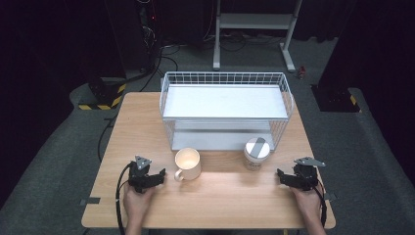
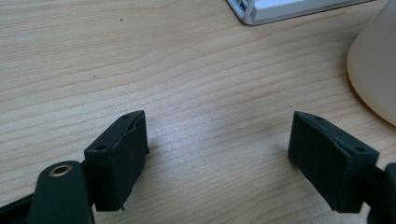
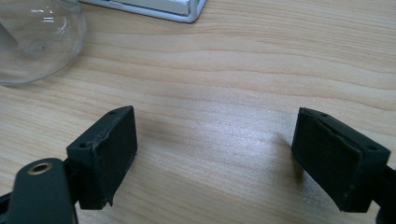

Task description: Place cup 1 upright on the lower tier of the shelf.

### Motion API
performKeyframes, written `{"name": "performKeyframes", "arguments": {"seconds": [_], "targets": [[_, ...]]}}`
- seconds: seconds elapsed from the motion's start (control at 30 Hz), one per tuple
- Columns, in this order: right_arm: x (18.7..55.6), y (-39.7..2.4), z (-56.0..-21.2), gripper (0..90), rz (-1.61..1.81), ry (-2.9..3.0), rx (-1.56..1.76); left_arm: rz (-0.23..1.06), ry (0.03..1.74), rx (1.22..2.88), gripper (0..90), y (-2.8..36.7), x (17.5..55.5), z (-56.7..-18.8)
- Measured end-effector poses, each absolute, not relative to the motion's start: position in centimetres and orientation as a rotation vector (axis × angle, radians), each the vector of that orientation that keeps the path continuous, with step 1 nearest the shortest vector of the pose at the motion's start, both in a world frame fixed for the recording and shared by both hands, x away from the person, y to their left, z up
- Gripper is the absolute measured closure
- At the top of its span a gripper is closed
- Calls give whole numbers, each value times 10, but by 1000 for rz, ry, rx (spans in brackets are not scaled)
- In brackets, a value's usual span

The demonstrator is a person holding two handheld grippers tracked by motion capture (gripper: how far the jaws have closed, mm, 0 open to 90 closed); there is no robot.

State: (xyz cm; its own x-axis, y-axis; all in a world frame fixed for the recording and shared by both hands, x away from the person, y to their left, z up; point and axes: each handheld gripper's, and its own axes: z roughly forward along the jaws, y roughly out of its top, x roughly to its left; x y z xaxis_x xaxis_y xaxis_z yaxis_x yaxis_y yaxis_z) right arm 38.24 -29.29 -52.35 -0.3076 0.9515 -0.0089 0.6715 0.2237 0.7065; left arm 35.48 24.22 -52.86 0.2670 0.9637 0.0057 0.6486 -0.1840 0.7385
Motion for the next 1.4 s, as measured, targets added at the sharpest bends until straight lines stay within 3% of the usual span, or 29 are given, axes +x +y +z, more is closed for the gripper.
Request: {"name": "performKeyframes", "arguments": {"seconds": [0.63, 1.4], "targets": [[359, -276, -519, 153, 978, 2137, 1333, 648, 1455, 1916, 204, 242, 355, -529], [360, -240, -510, 127, 1061, 2209, 1210, 647, 1461, 1910, 205, 242, 355, -529]]}}
